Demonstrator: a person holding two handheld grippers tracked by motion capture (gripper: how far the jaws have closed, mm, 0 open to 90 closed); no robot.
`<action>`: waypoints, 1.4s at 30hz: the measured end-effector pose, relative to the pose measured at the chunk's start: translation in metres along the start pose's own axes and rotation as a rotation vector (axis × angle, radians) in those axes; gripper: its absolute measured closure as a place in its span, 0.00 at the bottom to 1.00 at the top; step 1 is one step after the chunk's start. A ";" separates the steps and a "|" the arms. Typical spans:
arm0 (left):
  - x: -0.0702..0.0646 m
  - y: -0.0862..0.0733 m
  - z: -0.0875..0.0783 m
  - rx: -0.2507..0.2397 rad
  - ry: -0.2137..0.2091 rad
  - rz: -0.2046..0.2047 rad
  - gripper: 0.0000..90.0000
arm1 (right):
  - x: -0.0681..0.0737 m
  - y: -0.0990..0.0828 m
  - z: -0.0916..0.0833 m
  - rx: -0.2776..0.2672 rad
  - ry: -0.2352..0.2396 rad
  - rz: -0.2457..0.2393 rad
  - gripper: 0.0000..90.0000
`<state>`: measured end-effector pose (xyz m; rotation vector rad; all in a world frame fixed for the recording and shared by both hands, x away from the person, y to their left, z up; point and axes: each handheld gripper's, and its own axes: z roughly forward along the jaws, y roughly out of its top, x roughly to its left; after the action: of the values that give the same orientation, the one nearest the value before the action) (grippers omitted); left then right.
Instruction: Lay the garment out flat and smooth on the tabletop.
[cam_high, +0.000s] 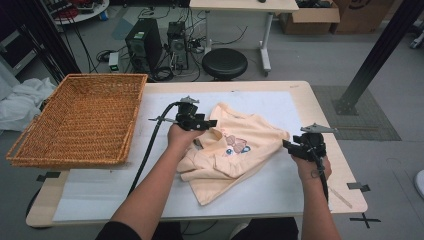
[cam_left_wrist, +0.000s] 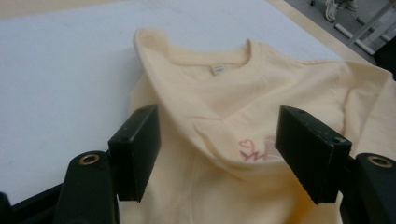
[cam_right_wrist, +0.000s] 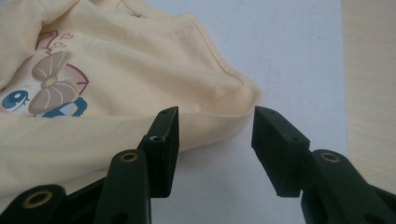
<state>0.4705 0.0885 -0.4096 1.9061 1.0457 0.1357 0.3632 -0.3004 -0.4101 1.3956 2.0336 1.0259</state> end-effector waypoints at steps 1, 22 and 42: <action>0.003 0.000 0.005 0.020 0.006 -0.016 0.35 | 0.000 0.000 0.001 -0.001 0.002 0.009 0.55; 0.071 0.029 -0.037 0.094 0.194 0.041 0.96 | -0.019 0.031 0.055 0.091 0.113 0.061 0.95; 0.058 0.026 -0.110 0.028 0.276 0.056 0.49 | 0.025 0.100 0.048 0.088 0.009 -0.169 0.66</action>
<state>0.4706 0.1981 -0.3452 1.9805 1.1811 0.4284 0.4469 -0.2416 -0.3595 1.2387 2.1846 0.8818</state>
